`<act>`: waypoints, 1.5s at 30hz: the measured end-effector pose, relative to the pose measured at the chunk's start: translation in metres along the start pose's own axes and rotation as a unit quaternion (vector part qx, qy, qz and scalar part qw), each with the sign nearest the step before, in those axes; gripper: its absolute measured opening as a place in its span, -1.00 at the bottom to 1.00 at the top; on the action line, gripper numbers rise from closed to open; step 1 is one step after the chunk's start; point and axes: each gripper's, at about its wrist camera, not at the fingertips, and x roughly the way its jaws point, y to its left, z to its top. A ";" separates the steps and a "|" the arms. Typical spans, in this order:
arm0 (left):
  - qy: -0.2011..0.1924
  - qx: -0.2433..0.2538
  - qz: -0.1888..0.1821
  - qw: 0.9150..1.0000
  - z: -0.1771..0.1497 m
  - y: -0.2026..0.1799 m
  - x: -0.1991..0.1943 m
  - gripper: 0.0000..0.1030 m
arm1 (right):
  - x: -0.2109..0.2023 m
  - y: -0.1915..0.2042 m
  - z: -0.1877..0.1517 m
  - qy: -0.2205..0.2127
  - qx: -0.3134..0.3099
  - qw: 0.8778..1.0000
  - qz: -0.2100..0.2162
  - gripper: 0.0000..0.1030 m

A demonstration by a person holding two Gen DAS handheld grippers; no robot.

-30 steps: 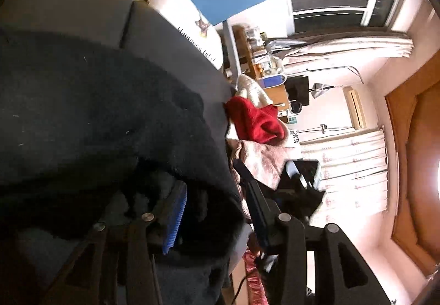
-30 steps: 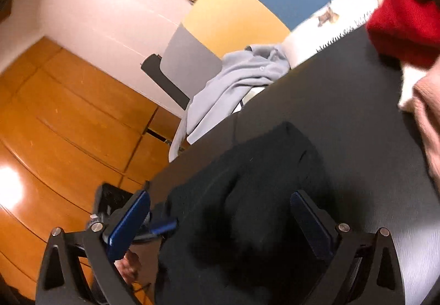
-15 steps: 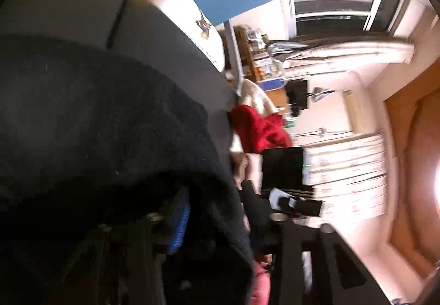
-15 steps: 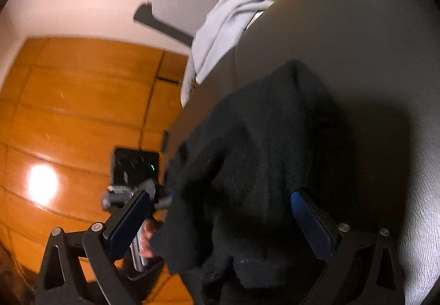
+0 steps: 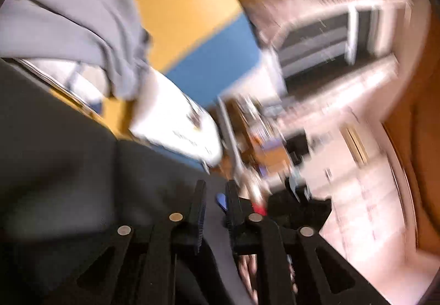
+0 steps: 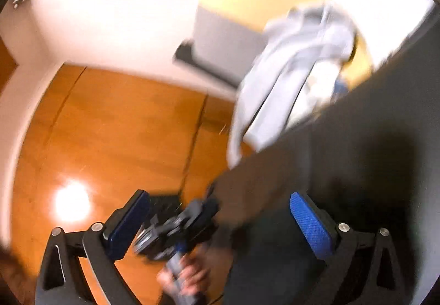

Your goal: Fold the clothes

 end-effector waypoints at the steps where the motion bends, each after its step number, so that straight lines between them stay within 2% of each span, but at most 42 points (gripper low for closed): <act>1: -0.012 -0.015 0.024 1.000 0.009 0.008 -0.005 -0.60 | 0.001 -0.004 0.011 -0.028 0.015 0.999 -0.023 1.00; 2: -0.013 -0.020 0.029 0.999 0.013 0.013 -0.009 -0.60 | 0.001 -0.006 0.016 -0.035 0.020 0.998 -0.047 1.00; 3: 0.001 -0.012 0.017 1.000 0.010 0.014 -0.013 -0.59 | 0.002 -0.003 0.016 -0.027 0.006 0.997 -0.070 1.00; 5: 0.049 0.004 0.004 0.999 -0.001 0.014 -0.018 -0.51 | 0.002 0.004 0.014 -0.004 -0.026 0.994 -0.108 1.00; 6: 0.084 0.011 -0.005 0.996 -0.014 0.013 -0.019 -0.50 | -0.002 0.006 0.009 0.024 -0.049 0.992 -0.110 1.00; 8: 0.122 0.022 -0.022 0.992 -0.036 0.012 -0.023 -0.40 | -0.016 0.008 -0.017 0.077 -0.069 0.989 -0.107 1.00; 10: 0.147 0.014 -0.046 0.988 -0.058 0.012 -0.026 -0.34 | -0.034 0.004 -0.044 0.101 -0.068 0.988 -0.098 1.00; 12: 0.166 0.003 -0.067 0.984 -0.077 0.014 -0.028 -0.19 | -0.038 -0.004 -0.057 0.113 -0.052 0.989 -0.086 1.00; 14: 0.170 0.000 -0.066 0.983 -0.089 0.015 -0.025 -0.06 | -0.038 -0.014 -0.066 0.119 -0.030 0.990 -0.073 1.00; 17: 0.191 -0.029 -0.061 0.979 -0.098 0.025 -0.004 -0.01 | -0.036 -0.029 -0.078 0.130 0.002 0.990 -0.053 1.00; 23: 0.216 -0.068 -0.100 0.969 -0.090 0.028 0.043 0.04 | 0.002 -0.043 -0.065 0.164 0.061 0.983 -0.050 1.00; 24: 0.217 -0.070 -0.105 0.968 -0.086 0.026 0.051 0.04 | 0.011 -0.042 -0.061 0.172 0.066 0.982 -0.046 1.00; 26: 0.205 -0.073 -0.138 0.966 -0.070 0.023 0.061 0.04 | 0.028 -0.041 -0.053 0.189 0.074 0.979 -0.036 1.00; 27: 0.179 -0.086 -0.157 0.967 -0.058 0.025 0.061 0.04 | 0.033 -0.039 -0.046 0.181 0.079 0.980 -0.022 1.00; 28: 0.134 -0.117 -0.177 0.968 -0.041 0.033 0.058 0.04 | 0.034 -0.036 -0.035 0.153 0.084 0.985 0.004 1.00; 30: 0.064 -0.177 -0.196 0.962 -0.016 0.053 0.050 0.04 | 0.030 -0.040 -0.014 0.085 0.109 0.989 0.050 1.00; 31: 0.037 -0.198 -0.190 0.961 -0.005 0.063 0.045 0.04 | 0.023 -0.048 -0.004 0.033 0.132 0.989 0.064 1.00; 32: 0.021 -0.203 -0.175 0.963 0.002 0.069 0.037 0.04 | 0.016 -0.058 0.005 -0.012 0.159 0.985 0.072 1.00; 33: 0.007 -0.201 -0.155 0.967 0.008 0.074 0.029 0.04 | 0.013 -0.068 0.008 -0.031 0.183 0.980 0.068 1.00; 35: -0.010 -0.181 -0.113 0.977 0.013 0.079 0.009 0.04 | 0.008 -0.080 0.008 -0.033 0.199 0.978 0.047 1.00; 37: -0.019 -0.143 -0.060 0.988 0.011 0.079 -0.014 0.04 | -0.003 -0.077 0.002 -0.026 0.163 0.986 -0.001 1.00; 39: -0.016 -0.101 -0.012 0.995 0.001 0.077 -0.037 0.04 | -0.013 -0.071 -0.005 -0.012 0.118 0.992 -0.046 1.00; 43: -0.007 -0.023 0.053 0.998 -0.037 0.066 -0.086 0.04 | -0.021 -0.038 -0.029 0.029 0.014 0.994 -0.107 1.00; 45: -0.005 -0.017 0.066 0.998 -0.061 0.061 -0.103 0.04 | -0.033 -0.024 -0.045 0.058 -0.047 0.989 -0.129 1.00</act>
